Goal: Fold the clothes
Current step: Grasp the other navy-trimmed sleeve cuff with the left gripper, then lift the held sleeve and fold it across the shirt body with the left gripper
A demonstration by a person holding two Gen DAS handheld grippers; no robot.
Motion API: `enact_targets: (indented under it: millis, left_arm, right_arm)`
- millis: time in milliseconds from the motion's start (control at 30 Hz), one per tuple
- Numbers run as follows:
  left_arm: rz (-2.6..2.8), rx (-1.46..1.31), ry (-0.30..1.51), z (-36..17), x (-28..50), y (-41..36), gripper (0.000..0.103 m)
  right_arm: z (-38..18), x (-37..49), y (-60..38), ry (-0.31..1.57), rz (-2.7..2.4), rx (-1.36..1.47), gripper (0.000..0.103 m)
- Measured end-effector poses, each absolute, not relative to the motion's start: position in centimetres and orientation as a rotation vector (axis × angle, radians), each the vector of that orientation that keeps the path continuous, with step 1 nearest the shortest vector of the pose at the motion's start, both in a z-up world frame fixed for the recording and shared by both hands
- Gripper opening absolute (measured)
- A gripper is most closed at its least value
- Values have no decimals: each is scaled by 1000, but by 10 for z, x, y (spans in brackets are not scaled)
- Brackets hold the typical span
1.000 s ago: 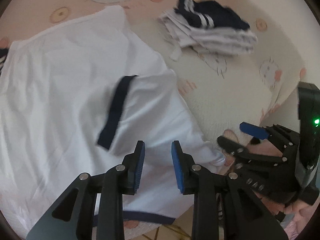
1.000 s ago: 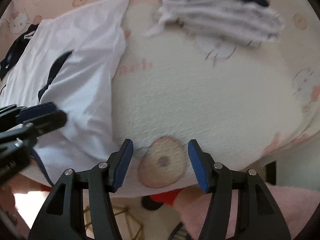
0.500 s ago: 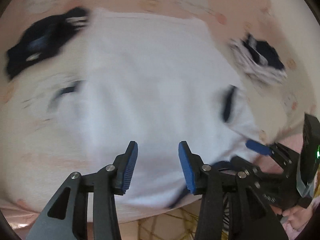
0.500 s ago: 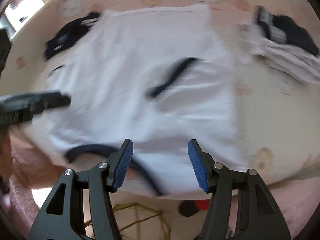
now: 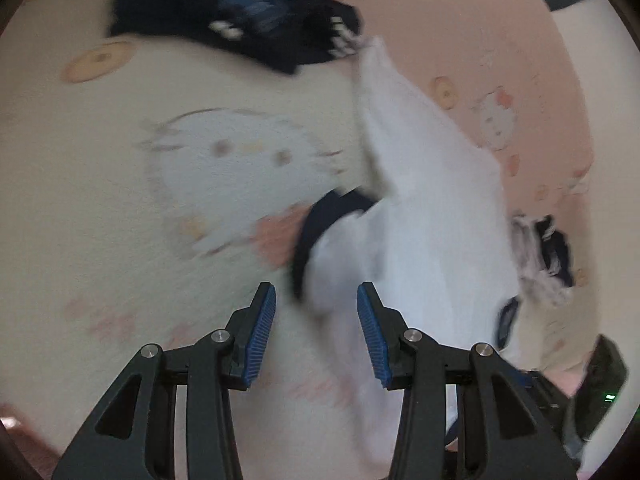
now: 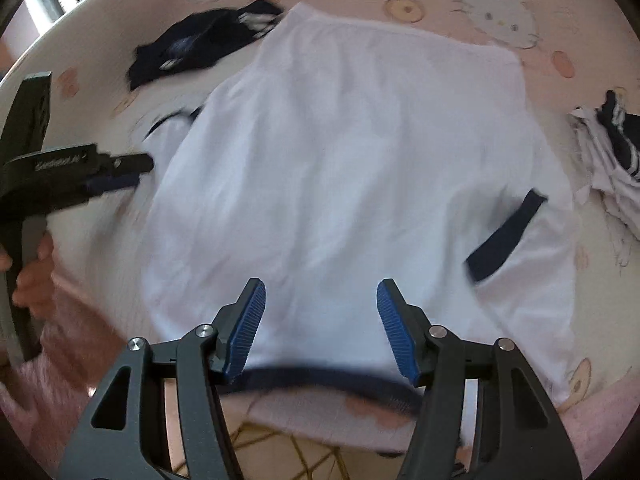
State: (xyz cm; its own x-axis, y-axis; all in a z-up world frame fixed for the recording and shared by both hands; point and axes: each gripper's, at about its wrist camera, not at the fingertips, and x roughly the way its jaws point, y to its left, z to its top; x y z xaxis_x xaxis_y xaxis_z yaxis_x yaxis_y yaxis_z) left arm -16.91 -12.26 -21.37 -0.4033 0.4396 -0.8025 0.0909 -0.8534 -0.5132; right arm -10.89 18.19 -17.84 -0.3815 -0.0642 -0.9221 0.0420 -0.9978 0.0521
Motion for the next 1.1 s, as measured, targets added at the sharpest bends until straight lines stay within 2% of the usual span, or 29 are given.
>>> enact_targets:
  millis: [33, 100, 133, 267, 367, 433, 567, 700, 733, 800, 867, 967, 1100]
  left_arm:
    - [2363, -1576, -698, -215, -174, -117, 44]
    - [2387, -1589, -632, -218, -179, -108, 15]
    - [2385, -1589, -618, -219, -181, -105, 5]
    - [2468, -1492, -646, -184, -164, -143, 5]
    - [2513, -1445, -762, -174, -145, -186, 5]
    - [2487, -1481, -870, -181, -134, -207, 5]
    - [2467, -1620, -833, -198, -133, -202, 5]
    - [2465, -1619, -812, -194, -132, -199, 5]
    - [2465, -1611, -812, -192, -136, -196, 6]
    - [2482, -1623, -826, -190, -137, -199, 16]
    - [2526, -1644, -883, -189, -132, -209, 49]
    - [2565, -1633, -928, -190, -127, -219, 50]
    - [2520, -1649, -852, -196, -119, -213, 50]
  right_arm:
    - [-179, -113, 185, -35, -2580, 1716, 60]
    - [-179, -121, 192, -45, -2621, 1729, 60]
    - [-180, -123, 193, -45, -2630, 1742, 60]
    - [-189, -128, 199, 61, -2655, 1801, 60]
    - [-198, -129, 202, 92, -2665, 1845, 60]
    - [-199, -128, 201, 70, -2671, 1839, 64]
    - [-200, -123, 193, 141, -2683, 1842, 65]
    - [-198, -114, 195, 174, -2683, 1850, 68]
    - [-197, -112, 197, 168, -2686, 1848, 68]
    - [-194, -104, 196, 158, -2692, 1834, 68]
    - [-189, -96, 190, 146, -2682, 1804, 66]
    - [-172, -79, 163, 132, -2627, 1664, 66]
    - [-163, -56, 105, 276, -2500, 1473, 66]
